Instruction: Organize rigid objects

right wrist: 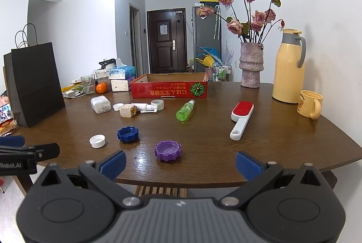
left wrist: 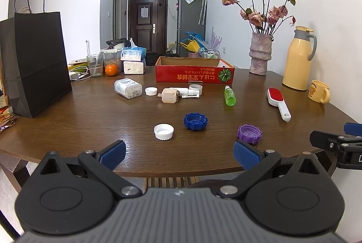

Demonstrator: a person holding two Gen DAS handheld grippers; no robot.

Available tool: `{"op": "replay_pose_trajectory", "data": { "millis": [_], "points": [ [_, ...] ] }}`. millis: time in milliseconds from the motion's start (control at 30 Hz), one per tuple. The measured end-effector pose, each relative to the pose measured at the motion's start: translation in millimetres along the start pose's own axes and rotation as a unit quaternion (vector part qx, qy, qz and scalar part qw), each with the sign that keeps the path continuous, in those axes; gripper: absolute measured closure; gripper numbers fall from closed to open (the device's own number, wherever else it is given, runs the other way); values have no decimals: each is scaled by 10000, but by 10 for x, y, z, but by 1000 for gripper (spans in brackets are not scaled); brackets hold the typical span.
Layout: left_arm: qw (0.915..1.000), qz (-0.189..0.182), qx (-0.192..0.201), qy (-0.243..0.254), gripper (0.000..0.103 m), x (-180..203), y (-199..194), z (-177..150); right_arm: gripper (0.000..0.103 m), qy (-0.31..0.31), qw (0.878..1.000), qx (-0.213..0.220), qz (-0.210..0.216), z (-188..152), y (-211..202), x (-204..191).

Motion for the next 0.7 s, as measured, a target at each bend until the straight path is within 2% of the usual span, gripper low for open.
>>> {"op": "replay_pose_trajectory", "data": {
  "millis": [700],
  "points": [
    [10000, -3, 9, -12, 0, -17, -10, 12, 0, -9, 10000, -2, -8, -1, -2, 3]
  ]
}}
Point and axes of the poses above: each gripper's, at about its wrist camera, not at the fingertips, and y roughly the way its jaws point, x to its right, z to its top, the point moved 1 cm from there along y, roughly the way its jaws point, and after that the axes turned 8 degrees about -x, right-handed, at the moved point
